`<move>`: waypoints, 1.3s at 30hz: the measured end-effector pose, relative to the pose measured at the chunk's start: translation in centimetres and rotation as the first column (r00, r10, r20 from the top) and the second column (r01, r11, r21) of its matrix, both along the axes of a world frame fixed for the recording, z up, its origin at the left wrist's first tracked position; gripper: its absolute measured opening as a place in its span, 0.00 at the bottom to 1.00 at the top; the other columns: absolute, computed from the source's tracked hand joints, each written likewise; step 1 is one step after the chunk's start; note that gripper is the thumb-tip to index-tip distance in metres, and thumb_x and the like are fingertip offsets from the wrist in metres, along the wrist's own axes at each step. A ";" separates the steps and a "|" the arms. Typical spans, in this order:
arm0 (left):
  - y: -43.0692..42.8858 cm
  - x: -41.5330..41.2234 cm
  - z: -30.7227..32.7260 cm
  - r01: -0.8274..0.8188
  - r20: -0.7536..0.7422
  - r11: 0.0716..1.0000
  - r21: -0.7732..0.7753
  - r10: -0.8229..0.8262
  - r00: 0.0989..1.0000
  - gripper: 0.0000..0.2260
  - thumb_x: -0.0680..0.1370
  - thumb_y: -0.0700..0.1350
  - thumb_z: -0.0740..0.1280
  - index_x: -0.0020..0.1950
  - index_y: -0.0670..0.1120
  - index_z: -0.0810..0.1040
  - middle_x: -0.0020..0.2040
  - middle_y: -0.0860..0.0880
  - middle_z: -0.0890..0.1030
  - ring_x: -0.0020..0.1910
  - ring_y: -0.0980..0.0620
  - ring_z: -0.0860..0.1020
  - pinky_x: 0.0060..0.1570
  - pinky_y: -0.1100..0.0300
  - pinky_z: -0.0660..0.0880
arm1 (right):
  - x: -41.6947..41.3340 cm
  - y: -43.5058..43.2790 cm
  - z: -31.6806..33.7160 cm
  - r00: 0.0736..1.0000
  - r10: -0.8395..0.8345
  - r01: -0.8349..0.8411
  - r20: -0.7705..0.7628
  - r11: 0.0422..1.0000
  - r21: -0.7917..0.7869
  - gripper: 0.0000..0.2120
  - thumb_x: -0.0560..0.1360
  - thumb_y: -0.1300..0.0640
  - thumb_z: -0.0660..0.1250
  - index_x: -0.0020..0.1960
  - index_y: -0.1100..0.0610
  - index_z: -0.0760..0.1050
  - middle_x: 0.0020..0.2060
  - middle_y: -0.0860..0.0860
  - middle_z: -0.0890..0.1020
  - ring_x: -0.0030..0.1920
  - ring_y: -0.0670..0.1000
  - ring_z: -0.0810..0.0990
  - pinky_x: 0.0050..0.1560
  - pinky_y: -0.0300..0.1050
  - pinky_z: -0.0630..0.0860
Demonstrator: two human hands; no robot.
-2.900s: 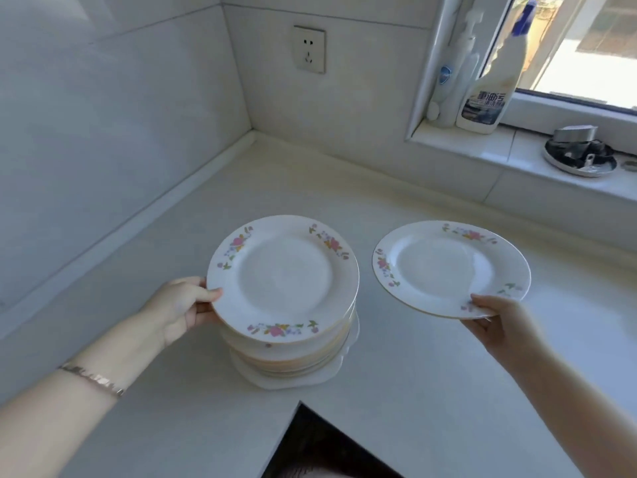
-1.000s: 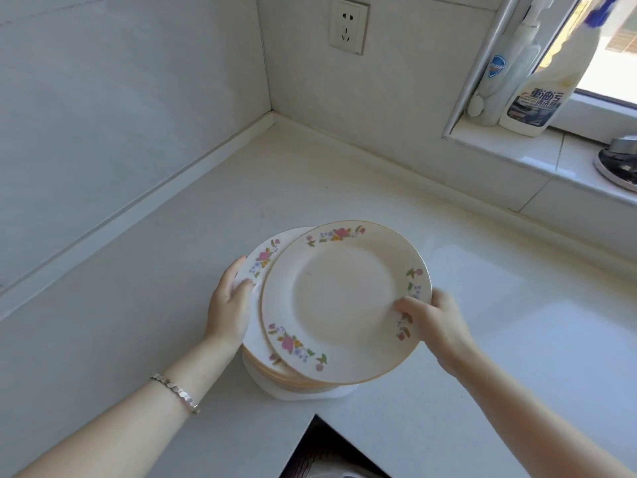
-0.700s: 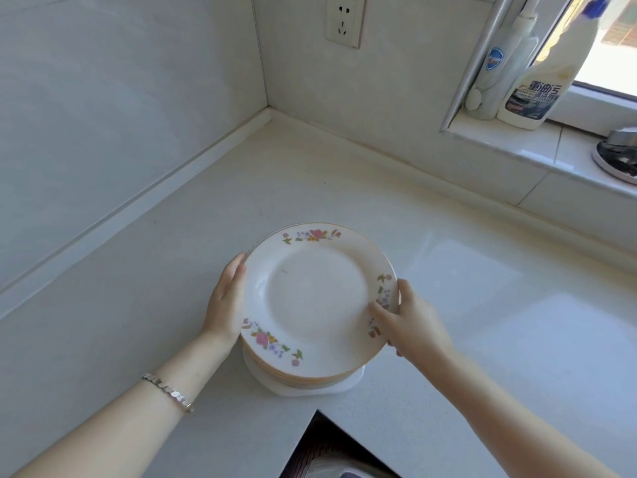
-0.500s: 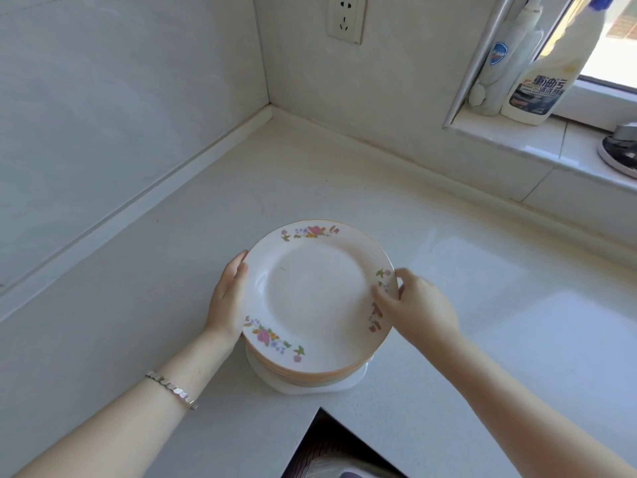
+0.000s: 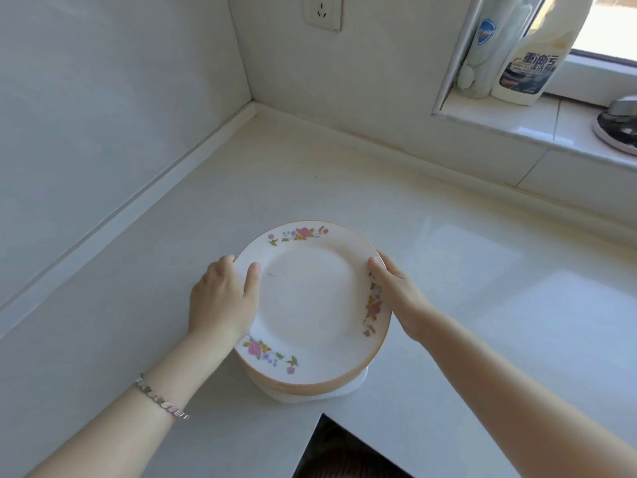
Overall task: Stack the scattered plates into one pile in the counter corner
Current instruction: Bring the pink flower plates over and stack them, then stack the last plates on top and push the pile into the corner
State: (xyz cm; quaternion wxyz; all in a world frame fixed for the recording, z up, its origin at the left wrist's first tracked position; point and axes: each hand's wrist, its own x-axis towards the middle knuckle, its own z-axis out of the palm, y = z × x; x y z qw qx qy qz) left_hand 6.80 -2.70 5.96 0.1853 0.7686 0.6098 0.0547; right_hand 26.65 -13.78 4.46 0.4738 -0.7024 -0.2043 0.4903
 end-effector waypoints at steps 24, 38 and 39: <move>-38.9 41.0 -3.1 0.700 0.278 0.412 -0.584 -0.708 0.649 0.07 0.76 0.40 0.57 0.41 0.47 0.73 0.43 0.43 0.81 0.42 0.44 0.80 0.40 0.62 0.71 | 25.8 -50.3 -0.4 0.797 -0.595 0.593 0.109 0.732 -0.335 0.10 0.79 0.59 0.58 0.57 0.59 0.73 0.43 0.54 0.80 0.44 0.52 0.78 0.48 0.40 0.74; -58.8 51.8 -5.6 0.575 0.262 0.310 -0.757 -0.662 0.702 0.08 0.77 0.38 0.57 0.40 0.45 0.72 0.36 0.48 0.77 0.33 0.52 0.77 0.34 0.62 0.70 | 37.6 -78.5 -7.7 0.581 -0.416 0.803 0.699 0.154 -0.576 0.20 0.78 0.58 0.56 0.66 0.68 0.63 0.66 0.67 0.66 0.66 0.64 0.64 0.62 0.54 0.65; -59.4 52.2 -5.6 0.552 0.252 0.318 -0.771 -0.644 0.723 0.08 0.77 0.38 0.58 0.40 0.45 0.72 0.36 0.47 0.77 0.33 0.52 0.77 0.34 0.62 0.70 | 38.1 -79.1 -8.2 0.593 -0.464 0.785 0.658 0.152 -0.600 0.20 0.79 0.57 0.54 0.65 0.68 0.65 0.64 0.67 0.69 0.65 0.64 0.67 0.60 0.54 0.68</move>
